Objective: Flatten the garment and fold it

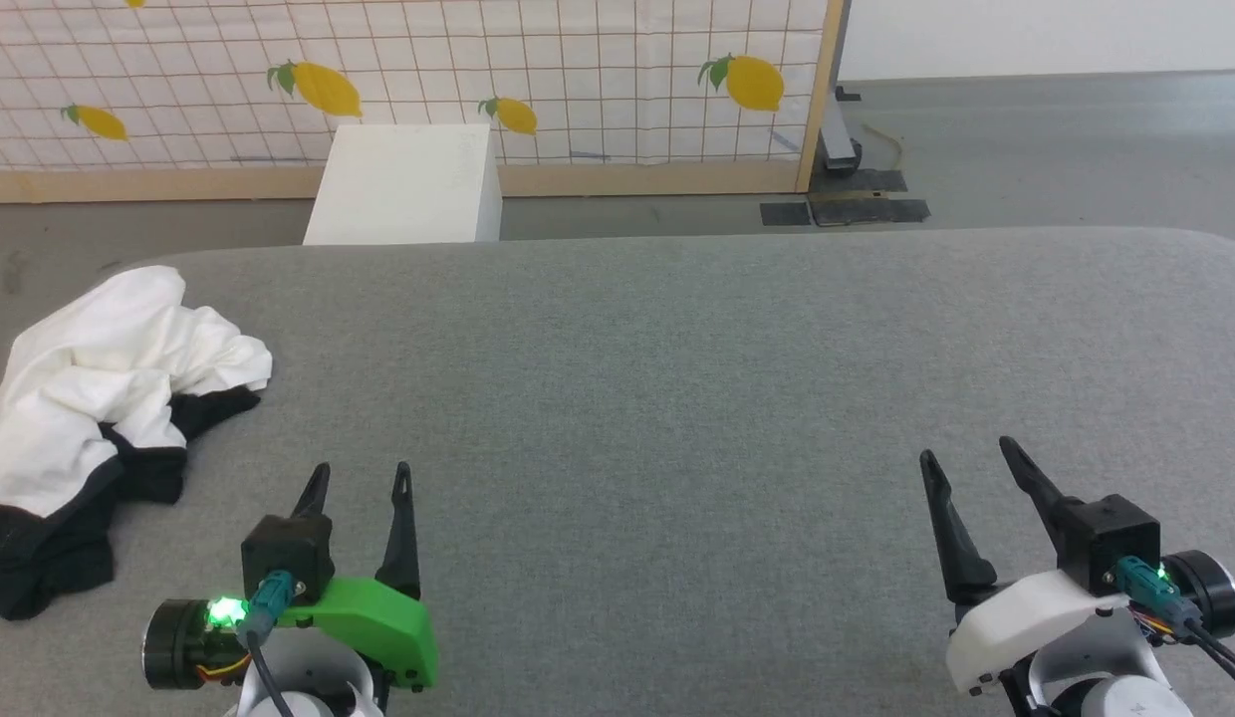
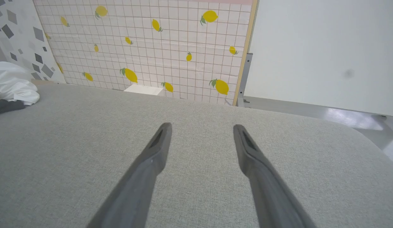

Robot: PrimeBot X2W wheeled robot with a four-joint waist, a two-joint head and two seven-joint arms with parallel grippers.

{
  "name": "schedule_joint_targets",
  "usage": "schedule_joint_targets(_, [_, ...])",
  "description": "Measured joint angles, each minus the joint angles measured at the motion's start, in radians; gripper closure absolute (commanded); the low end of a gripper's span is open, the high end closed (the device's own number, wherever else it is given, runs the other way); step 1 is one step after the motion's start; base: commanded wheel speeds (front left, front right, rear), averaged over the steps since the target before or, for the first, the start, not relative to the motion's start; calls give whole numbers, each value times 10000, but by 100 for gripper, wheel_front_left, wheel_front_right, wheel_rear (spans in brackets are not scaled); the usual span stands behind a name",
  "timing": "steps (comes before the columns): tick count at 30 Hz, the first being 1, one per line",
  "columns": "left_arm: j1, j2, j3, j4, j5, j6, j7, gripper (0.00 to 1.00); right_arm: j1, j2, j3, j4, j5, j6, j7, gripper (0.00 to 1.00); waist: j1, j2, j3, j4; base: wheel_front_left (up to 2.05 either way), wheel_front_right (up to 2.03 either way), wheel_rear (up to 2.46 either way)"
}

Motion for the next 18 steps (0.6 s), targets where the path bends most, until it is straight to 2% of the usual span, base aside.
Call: schedule_joint_targets(18, [-50,59,-236,309,-192,198,-263,0,-1,0,10,100,35,0,-226,0,0,0,-50,1085,0,0,0])
